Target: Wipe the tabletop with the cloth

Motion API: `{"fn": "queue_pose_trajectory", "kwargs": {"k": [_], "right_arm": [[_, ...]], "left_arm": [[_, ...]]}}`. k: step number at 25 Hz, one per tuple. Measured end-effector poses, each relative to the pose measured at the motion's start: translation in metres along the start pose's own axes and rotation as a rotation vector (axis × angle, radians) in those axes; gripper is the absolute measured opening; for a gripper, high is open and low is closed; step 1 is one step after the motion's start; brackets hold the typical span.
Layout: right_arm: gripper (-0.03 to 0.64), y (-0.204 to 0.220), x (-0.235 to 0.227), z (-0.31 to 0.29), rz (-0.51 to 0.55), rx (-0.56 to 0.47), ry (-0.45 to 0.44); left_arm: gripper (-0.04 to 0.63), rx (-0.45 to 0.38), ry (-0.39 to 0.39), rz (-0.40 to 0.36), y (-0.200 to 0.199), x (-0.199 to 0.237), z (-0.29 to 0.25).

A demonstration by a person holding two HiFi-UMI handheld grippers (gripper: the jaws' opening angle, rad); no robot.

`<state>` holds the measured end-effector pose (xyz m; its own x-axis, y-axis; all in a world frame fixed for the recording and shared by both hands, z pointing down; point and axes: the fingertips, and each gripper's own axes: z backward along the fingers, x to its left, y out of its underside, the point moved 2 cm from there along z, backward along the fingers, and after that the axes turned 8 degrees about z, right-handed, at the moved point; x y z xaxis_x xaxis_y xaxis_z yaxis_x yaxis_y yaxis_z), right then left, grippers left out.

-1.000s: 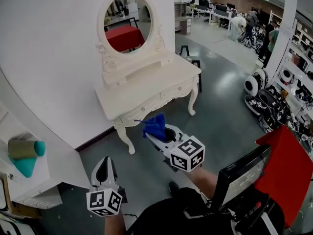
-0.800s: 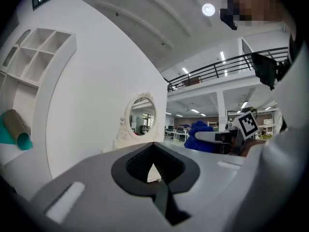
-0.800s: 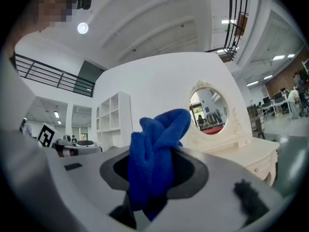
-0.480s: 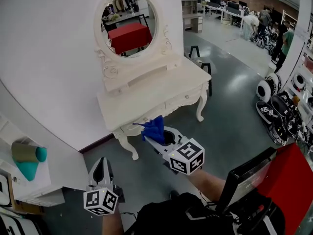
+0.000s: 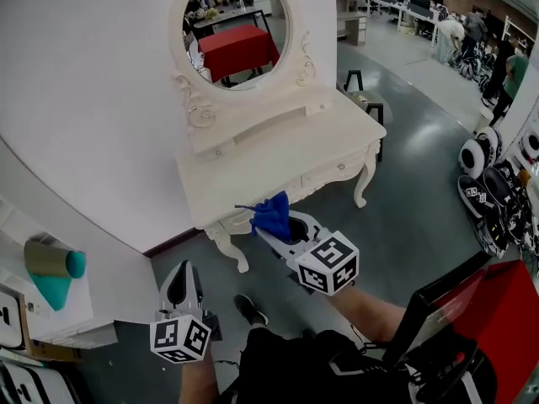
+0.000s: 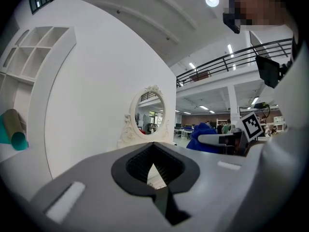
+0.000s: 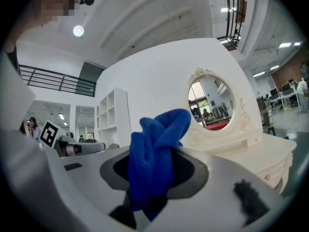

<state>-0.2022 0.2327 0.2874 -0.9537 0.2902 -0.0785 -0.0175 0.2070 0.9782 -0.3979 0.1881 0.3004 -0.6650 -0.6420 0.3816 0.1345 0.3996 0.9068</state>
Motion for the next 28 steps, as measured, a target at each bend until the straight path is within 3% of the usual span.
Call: {"fn": "queue_pose_trajectory", "kwargs": {"k": [18, 28], "right_arm": [[0.156, 0.011, -0.053, -0.203, 0.011, 0.08, 0.066], [0.156, 0.014, -0.063, -0.315, 0.032, 0.119, 0.078]], "left_arm": [[0.008, 0.021, 0.105, 0.019, -0.037, 0.155, -0.158], [0.006, 0.012, 0.113, 0.027, -0.061, 0.247, -0.209]]}}
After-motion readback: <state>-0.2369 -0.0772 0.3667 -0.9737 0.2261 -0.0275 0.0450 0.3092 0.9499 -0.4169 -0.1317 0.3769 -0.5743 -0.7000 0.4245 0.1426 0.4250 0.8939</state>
